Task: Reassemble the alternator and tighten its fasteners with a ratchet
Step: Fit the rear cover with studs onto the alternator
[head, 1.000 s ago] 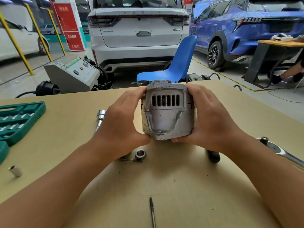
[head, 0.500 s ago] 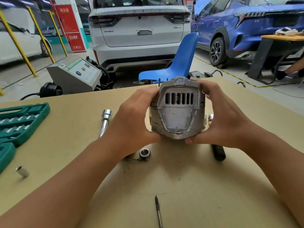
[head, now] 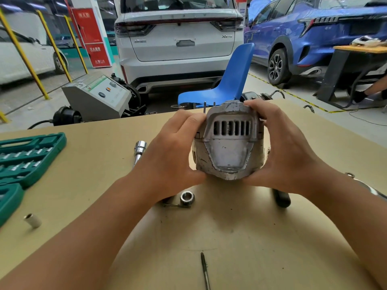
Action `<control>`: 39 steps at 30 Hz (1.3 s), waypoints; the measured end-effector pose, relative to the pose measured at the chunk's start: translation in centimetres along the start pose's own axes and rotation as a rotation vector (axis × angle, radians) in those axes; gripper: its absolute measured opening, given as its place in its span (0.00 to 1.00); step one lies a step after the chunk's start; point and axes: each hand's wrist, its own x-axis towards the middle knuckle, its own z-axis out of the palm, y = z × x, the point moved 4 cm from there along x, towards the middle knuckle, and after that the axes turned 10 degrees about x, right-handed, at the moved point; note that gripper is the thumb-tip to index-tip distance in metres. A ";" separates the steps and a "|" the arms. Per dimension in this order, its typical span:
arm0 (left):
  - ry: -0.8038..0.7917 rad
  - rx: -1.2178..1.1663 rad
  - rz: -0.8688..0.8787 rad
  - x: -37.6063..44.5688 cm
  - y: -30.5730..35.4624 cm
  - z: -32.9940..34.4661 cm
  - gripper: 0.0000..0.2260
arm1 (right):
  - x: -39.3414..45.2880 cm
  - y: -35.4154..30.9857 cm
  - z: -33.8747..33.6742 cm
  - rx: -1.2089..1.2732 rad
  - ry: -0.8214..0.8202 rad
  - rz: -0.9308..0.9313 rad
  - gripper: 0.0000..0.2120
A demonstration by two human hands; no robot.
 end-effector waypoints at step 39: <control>-0.618 -0.705 -0.238 5.3 -4.3 2.3 0.47 | 0.2 2.2 1.1 0.661 0.090 0.429 0.52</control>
